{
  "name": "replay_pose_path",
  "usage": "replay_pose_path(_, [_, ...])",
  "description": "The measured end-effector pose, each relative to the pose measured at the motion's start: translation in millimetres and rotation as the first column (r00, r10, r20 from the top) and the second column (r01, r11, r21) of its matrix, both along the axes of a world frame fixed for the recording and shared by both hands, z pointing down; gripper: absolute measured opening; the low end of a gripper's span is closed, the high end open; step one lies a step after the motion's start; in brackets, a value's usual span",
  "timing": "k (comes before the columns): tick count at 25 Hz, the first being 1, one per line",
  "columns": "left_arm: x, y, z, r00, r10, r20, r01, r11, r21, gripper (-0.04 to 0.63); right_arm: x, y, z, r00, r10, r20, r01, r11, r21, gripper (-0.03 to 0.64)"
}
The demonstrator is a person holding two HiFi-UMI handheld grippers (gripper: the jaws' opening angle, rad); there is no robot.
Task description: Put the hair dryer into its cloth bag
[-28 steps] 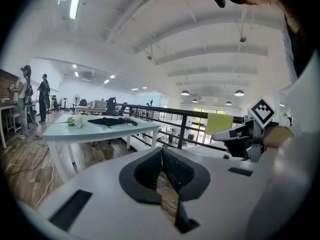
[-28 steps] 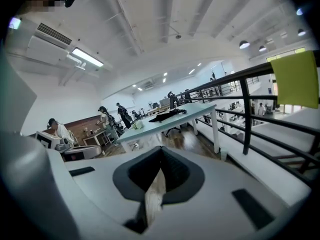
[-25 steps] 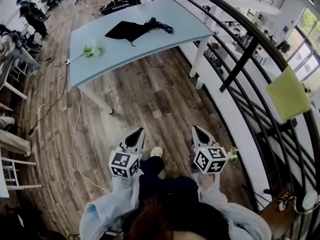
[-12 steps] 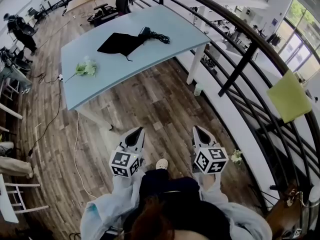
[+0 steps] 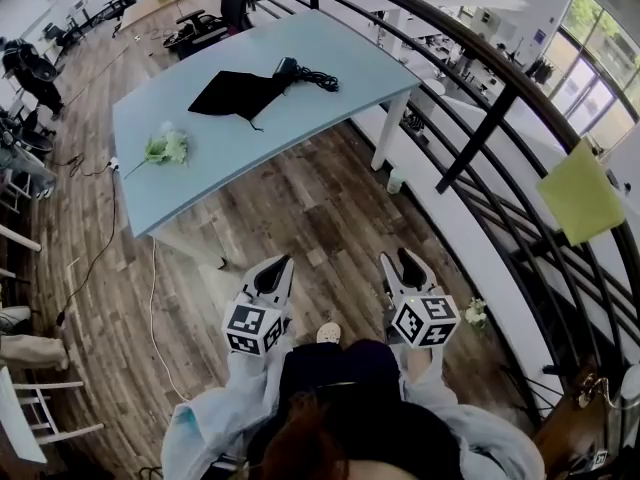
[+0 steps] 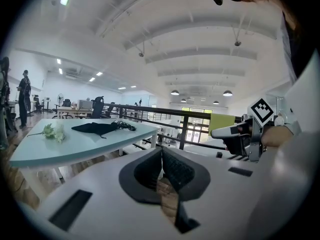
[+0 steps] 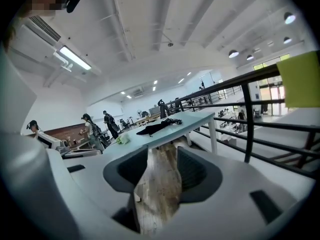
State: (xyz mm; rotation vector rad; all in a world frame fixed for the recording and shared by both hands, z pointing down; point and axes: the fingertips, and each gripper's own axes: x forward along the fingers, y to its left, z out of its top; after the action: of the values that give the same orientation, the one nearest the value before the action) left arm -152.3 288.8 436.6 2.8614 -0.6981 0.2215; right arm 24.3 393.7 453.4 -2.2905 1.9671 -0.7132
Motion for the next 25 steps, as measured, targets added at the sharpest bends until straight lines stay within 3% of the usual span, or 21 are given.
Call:
replay_pose_path(3, [-5.4,1.3,5.7,1.0,0.004,0.013,-0.004,1.0,-0.009,0.017,-3.1,-5.3,2.6,1.0,0.003,0.018,-0.003,1.0,0.013,0.281])
replay_pose_path(13, [-30.2,-24.1,14.1,0.993,-0.116,0.014,0.116,0.993,-0.038,0.018,-13.2,-24.8,11.4,0.999,-0.032,0.036,0.032,0.999,-0.009,0.295])
replay_pose_path(18, [-37.8,-56.2,12.6,0.977,-0.214,-0.025,0.212,0.975,-0.067,0.02,-4.1,-56.6,4.9,0.998,-0.061,0.02,0.061,0.998,-0.003,0.29])
replay_pose_path(25, [-22.5,-103.7,10.6,0.965,-0.26,-0.031,0.257,0.963,-0.078,0.022,19.9,-101.7,6.2,0.996,-0.084,0.022,0.084,0.996,-0.032,0.29])
